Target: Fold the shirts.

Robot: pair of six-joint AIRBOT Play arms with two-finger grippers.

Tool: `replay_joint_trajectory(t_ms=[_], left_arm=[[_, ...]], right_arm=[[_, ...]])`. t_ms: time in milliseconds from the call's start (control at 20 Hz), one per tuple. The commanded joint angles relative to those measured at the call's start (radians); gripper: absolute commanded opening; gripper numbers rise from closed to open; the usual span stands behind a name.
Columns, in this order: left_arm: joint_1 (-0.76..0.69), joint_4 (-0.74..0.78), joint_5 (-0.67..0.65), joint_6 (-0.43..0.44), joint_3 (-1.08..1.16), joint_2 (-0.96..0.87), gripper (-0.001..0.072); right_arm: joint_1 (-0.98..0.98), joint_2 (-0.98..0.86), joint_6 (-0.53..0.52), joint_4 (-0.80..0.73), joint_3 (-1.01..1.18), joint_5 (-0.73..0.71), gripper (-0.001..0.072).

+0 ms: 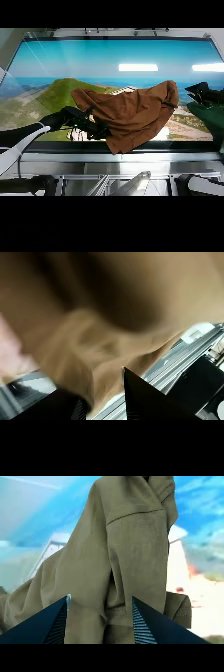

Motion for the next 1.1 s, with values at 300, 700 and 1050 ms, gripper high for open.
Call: replay_joint_trajectory(t_ms=[300, 700, 1050], left_arm=[[-0.009, 0.024, 0.089, 0.063, 0.108, -0.080, 0.0030], [0.142, 0.021, 0.113, 0.093, -0.048, 0.027, 0.0030], [0.279, 0.022, 0.118, 0.111, -0.133, 0.082, 0.0029]], right_arm=[[0.001, -0.113, -0.003, 0.000, 0.003, -0.015, 0.0463], [0.063, -0.291, 0.008, 0.002, 0.054, 0.004, 0.0462], [0.245, -0.335, 0.031, 0.137, 0.098, -0.049, 0.0344]])
